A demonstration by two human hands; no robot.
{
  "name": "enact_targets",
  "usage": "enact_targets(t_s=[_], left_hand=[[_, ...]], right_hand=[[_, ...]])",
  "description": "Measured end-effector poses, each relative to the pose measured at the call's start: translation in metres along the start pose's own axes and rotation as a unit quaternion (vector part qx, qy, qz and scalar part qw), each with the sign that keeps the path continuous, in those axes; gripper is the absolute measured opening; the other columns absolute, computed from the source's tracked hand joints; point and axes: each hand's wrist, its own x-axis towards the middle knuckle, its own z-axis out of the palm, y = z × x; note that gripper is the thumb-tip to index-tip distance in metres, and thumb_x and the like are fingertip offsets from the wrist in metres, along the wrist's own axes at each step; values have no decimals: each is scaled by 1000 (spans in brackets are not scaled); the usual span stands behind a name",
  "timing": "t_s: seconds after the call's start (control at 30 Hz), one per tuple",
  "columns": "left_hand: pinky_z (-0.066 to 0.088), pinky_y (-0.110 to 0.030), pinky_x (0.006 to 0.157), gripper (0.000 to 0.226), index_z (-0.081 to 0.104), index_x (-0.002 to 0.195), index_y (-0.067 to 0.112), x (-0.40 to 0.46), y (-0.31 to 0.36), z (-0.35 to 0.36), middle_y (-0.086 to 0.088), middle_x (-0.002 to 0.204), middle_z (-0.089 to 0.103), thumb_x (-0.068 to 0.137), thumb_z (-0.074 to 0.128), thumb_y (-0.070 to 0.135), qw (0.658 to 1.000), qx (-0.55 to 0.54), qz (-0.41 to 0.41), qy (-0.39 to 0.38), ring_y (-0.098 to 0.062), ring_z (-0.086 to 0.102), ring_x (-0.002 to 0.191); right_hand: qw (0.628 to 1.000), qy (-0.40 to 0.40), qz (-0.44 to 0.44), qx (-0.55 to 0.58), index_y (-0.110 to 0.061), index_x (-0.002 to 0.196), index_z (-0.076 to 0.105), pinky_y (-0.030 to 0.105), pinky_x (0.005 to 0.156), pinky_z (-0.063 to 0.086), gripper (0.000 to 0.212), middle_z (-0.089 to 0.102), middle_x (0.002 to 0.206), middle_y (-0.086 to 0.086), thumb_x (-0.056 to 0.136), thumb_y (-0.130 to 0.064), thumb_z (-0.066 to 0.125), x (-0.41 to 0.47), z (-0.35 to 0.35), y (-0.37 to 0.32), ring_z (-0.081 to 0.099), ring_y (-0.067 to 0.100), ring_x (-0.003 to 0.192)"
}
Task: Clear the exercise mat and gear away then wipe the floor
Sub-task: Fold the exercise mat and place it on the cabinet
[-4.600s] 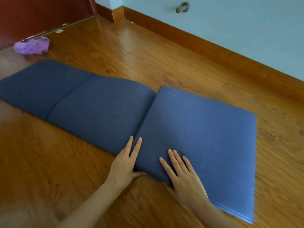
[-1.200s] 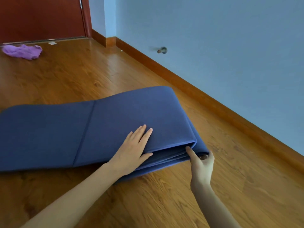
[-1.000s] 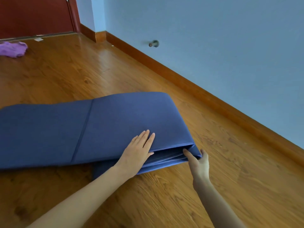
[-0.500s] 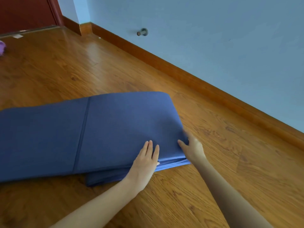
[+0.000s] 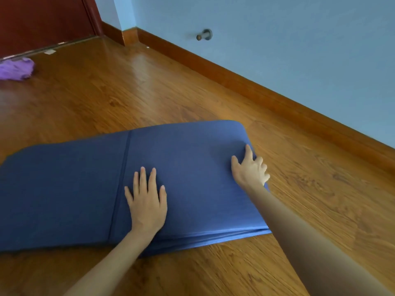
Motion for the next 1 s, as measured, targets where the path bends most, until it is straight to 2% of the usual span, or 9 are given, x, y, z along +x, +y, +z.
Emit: enact_targets(t_s=[0.1,0.23,0.4,0.53,0.63,0.7,0.8,0.87,1.0], left_hand=[[18,-62,106,63,34,143,10,-11,3,8,-16,152,27,91,22,43,999,41,4,-19,-33,21,141],[25,-65,101,63,37,141,7,-18,7,20,-19,149,31,90,26,43,995,99,6,-20,-35,29,138],[21,-66,102,65,34,142,6,-18,6,30,-22,150,27,90,26,43,989,133,6,-56,-38,25,139],[24,-67,101,69,36,142,6,-17,12,22,-23,150,27,96,6,47,986,126,-19,-102,-39,26,138],[25,-67,101,74,40,140,7,-14,17,11,-23,148,30,95,2,52,983,112,-19,-142,-39,27,137],[12,-62,108,80,28,146,14,-16,12,-3,-18,154,17,90,-4,62,981,99,26,-163,-35,14,143],[-15,-36,115,85,-8,145,33,-28,-24,-30,5,154,-19,73,-17,77,971,42,148,-184,-9,-24,140],[-15,-25,114,80,-9,146,32,-36,-56,-57,9,155,-14,79,-5,77,953,55,217,-205,-2,-22,139],[1,-26,114,70,11,150,22,-47,-107,-83,-3,154,25,93,33,55,929,167,272,-187,-10,8,142]], right_hand=[[997,50,-43,-48,-38,148,14,45,102,27,59,16,155,10,95,-49,34,9,23,16,28,31,133],[990,97,-79,-60,-42,148,12,43,105,25,59,10,158,7,94,-48,35,18,53,36,22,28,137],[987,82,-68,-123,-41,148,-1,43,107,22,63,0,159,3,93,-49,29,30,65,34,17,25,139],[984,72,-68,-146,-40,147,-7,43,107,23,63,-1,159,4,93,-57,21,30,63,31,18,26,139],[985,62,-68,-149,-39,148,-6,43,108,23,65,-1,159,5,92,-59,21,28,59,29,17,26,139],[985,54,-77,-148,-38,149,-3,44,108,21,66,-1,159,6,92,-60,23,28,56,30,15,28,140],[980,28,-113,-159,-33,150,-2,44,112,15,67,-4,159,8,93,-58,25,27,44,33,5,28,144],[970,31,-154,-184,-25,151,2,42,113,10,65,-5,158,10,96,-52,24,18,34,33,-3,27,145],[945,42,-258,-198,-10,147,25,43,114,12,55,8,157,15,99,-38,28,-21,23,26,2,31,145]])
